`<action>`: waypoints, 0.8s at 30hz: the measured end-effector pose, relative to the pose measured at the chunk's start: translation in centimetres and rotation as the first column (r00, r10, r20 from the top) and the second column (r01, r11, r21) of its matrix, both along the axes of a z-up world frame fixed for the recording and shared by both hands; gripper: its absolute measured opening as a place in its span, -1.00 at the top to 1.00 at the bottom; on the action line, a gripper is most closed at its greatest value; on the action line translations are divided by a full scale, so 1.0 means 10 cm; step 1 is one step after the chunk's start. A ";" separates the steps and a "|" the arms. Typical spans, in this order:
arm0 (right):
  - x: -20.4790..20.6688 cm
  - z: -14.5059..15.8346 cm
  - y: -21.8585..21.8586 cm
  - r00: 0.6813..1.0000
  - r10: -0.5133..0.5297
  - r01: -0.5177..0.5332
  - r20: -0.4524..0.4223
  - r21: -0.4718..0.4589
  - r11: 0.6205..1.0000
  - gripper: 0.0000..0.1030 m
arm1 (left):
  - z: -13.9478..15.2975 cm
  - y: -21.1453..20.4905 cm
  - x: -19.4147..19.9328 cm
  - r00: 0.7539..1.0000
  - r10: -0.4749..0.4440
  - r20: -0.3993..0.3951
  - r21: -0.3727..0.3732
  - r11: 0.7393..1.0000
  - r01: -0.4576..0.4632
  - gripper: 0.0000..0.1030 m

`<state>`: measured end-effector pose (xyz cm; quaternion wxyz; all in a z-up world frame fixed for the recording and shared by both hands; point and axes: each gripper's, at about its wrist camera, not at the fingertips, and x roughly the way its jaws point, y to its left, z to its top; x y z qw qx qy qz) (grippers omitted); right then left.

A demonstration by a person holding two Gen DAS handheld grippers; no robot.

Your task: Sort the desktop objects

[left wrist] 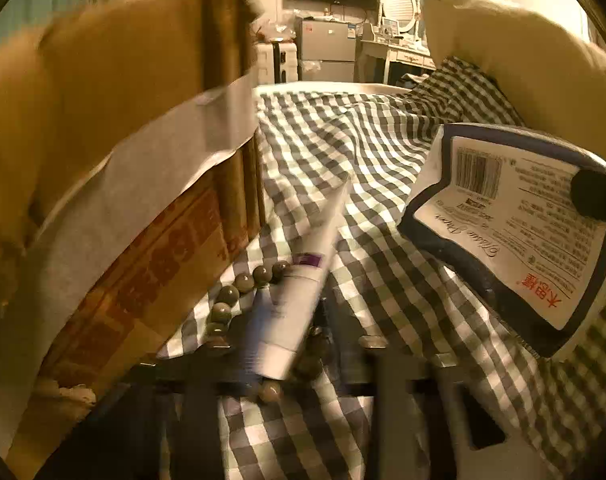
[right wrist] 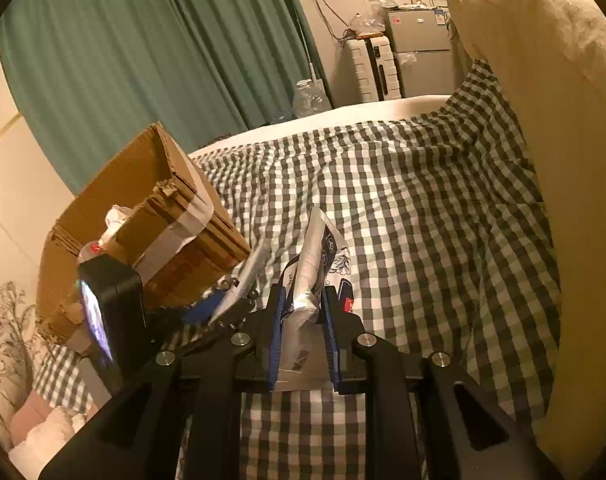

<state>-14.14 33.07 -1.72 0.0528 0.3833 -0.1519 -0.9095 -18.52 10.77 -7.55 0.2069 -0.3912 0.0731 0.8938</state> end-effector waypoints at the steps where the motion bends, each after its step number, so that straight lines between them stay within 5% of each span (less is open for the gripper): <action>1: 0.00 0.01 0.00 1.000 0.002 -0.002 -0.004 -0.010 1.000 0.66 | 0.01 -0.05 0.01 1.000 0.003 0.003 0.021 1.000 -0.003 0.57; 9: 0.07 0.11 0.01 0.998 0.037 -0.042 -0.057 -0.098 0.994 0.65 | 0.23 -0.18 0.38 0.998 0.019 -0.053 0.061 0.998 -0.016 0.64; 14: 0.12 0.02 -0.15 0.995 0.104 -0.103 -0.003 -0.099 0.990 0.58 | 0.38 -0.35 0.73 0.998 0.038 -0.049 0.099 0.995 -0.033 0.64; 17: 0.17 -0.10 -0.29 0.991 0.126 -0.123 0.049 -0.059 0.991 0.30 | 0.37 -0.46 0.90 0.999 0.045 -0.020 0.100 0.994 -0.043 0.64; 19: 0.21 -0.15 -0.33 0.993 0.105 -0.104 0.060 -0.015 0.994 -0.09 | 0.31 -0.51 0.97 0.999 0.046 0.010 0.094 0.994 -0.047 0.64; 24: 0.25 -0.22 -0.36 0.990 0.111 -0.111 0.090 -0.009 0.994 -0.14 | 0.16 -0.59 1.17 0.998 0.018 0.062 0.068 0.997 -0.022 0.64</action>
